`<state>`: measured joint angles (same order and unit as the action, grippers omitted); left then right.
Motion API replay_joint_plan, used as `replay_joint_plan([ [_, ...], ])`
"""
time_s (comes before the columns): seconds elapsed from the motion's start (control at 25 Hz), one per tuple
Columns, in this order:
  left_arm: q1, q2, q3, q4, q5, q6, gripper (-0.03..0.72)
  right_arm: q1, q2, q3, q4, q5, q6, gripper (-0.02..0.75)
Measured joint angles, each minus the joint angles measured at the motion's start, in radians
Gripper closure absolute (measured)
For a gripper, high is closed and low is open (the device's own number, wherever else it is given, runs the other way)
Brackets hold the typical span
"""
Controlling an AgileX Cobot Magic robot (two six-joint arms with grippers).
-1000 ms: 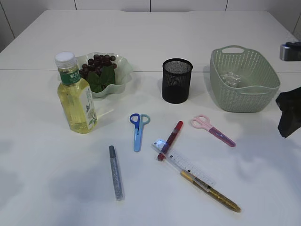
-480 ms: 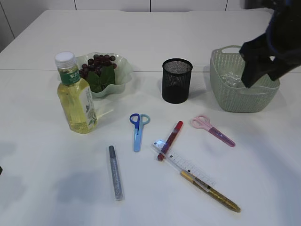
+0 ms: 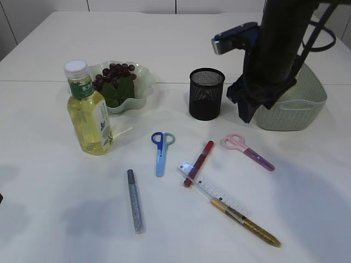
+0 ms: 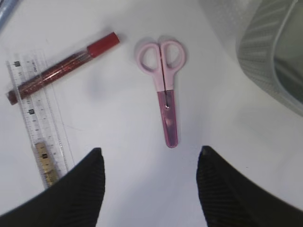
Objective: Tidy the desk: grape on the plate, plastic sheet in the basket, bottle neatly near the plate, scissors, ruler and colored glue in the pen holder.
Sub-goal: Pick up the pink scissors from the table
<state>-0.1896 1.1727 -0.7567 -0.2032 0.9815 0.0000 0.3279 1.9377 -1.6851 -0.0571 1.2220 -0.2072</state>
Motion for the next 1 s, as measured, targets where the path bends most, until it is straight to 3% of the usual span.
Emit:
replay_joint_plan([
  [0.48, 0.000, 0.000, 0.000, 0.000, 0.001, 0.000, 0.202, 0.000, 0.132, -0.004, -0.044, -0.024, -0.001, 0.258],
  [1.0, 0.000, 0.000, 0.000, 0.000, 0.001, 0.000, 0.202, 0.000, 0.184, -0.006, 0.029, -0.047, -0.014, 0.258],
])
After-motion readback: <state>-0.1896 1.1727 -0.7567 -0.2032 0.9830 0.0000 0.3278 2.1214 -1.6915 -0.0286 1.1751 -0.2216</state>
